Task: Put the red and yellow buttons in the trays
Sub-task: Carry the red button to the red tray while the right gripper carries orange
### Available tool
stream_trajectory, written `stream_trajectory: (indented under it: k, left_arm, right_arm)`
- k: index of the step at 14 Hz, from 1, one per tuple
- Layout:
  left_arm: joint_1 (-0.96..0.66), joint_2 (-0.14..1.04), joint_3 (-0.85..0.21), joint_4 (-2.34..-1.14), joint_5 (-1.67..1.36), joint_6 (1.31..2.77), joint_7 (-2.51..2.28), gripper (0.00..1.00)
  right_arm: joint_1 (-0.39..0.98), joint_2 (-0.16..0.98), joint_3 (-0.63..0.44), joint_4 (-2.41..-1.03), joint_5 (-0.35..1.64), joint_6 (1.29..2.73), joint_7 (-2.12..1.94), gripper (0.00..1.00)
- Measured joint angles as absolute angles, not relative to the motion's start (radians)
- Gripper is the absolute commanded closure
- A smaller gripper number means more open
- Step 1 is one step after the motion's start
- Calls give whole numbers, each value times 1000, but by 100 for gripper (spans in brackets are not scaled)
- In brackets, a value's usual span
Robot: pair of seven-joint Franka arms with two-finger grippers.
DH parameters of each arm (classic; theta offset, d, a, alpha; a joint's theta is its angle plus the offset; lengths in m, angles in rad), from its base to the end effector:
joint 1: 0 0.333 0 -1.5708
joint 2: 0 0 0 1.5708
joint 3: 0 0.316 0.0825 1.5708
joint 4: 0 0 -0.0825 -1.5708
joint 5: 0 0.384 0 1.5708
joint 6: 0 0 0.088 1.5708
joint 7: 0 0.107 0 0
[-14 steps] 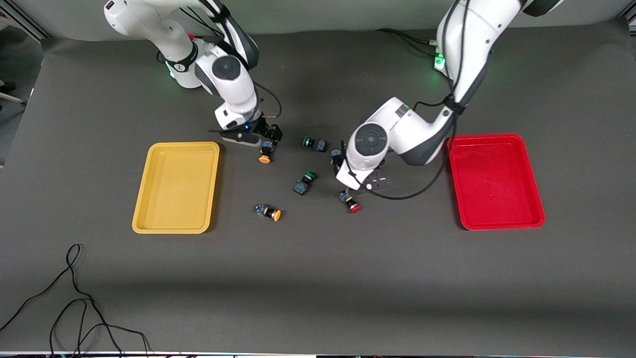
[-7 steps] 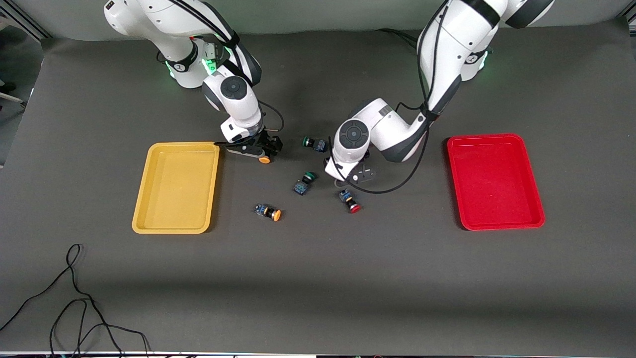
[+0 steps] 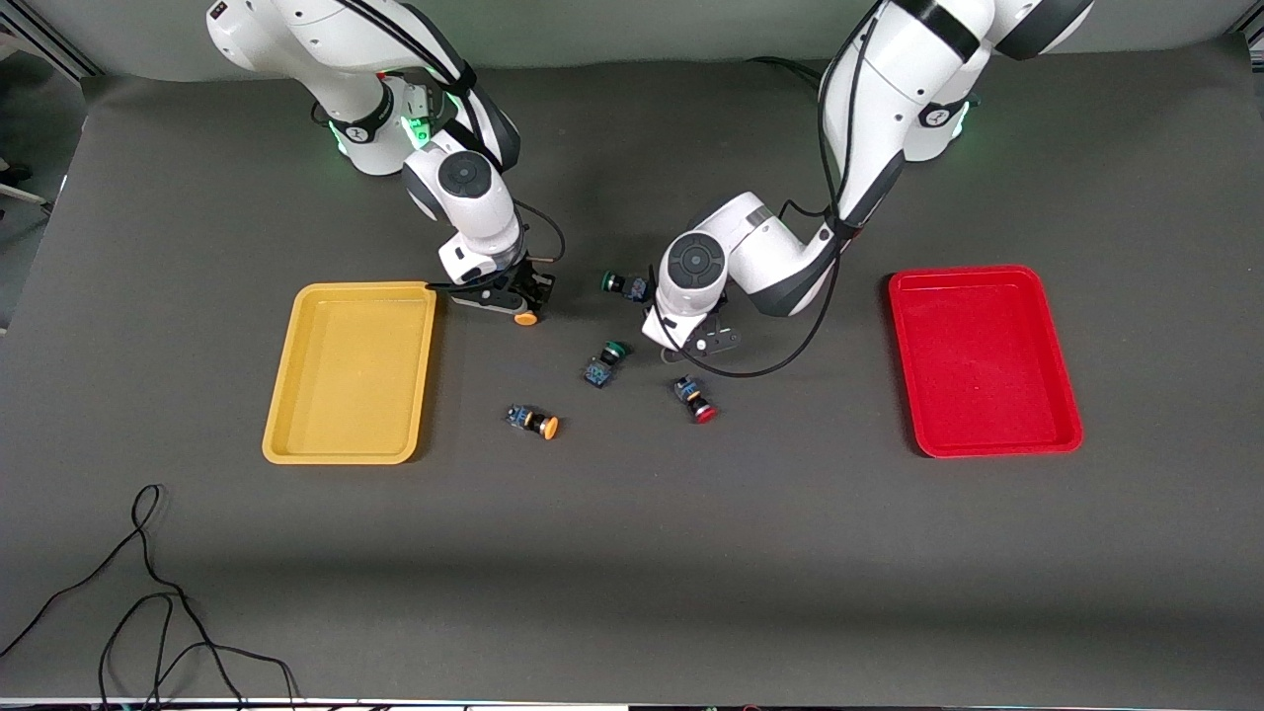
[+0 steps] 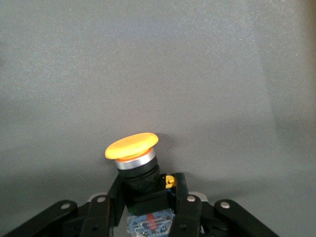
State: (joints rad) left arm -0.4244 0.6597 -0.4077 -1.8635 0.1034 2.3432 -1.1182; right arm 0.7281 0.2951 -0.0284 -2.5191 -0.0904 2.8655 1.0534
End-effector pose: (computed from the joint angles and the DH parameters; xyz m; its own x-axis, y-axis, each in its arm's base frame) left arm 0.4289 -0.4539 0.1759 0.9403 0.2643 -0.2143 0.2645 -0.9640 -0.0283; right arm 0.3535 0.3031 0.1719 0.9631 -0.2630 0.0568 -0.2620 -0.9647 -0.0245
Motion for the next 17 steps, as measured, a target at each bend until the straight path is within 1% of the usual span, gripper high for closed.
stream_trajectory:
  k: [2, 4, 6, 9, 11, 12, 14, 17]
  left_arm:
    - [-423, 657, -403, -1861, 105, 2326, -1119, 100]
    - [-419, 639, -387, -1848, 124, 2253, -1118, 100]
    - [-395, 585, -373, -1831, 144, 2133, -1097, 100]
    - [-305, 451, -367, -1823, 147, 1935, -951, 100]
    - [-221, 370, -365, -1839, 142, 1870, -843, 100]
    - [-168, 334, -364, -1861, 136, 1864, -791, 100]
    - [-63, 278, -358, -1921, 130, 1867, -623, 100]
    - [132, 236, -341, -2019, 128, 1924, -315, 100]
  right_arm:
    - [728, 287, -28, -2505, -91, 2836, 1053, 92]
    - [728, 252, -28, -2463, -93, 2724, 1053, 92]
    - [728, 185, -29, -2389, -97, 2539, 1039, 92]
    - [727, 76, -33, -2221, -99, 2192, 959, 92]
    - [724, 41, -50, -2076, -93, 1990, 885, 92]
    - [724, 36, -75, -2015, -79, 1930, 830, 92]
    - [723, 37, -161, -1953, -49, 1886, 689, 92]
    - [717, 42, -329, -1947, -40, 1883, 472, 92]
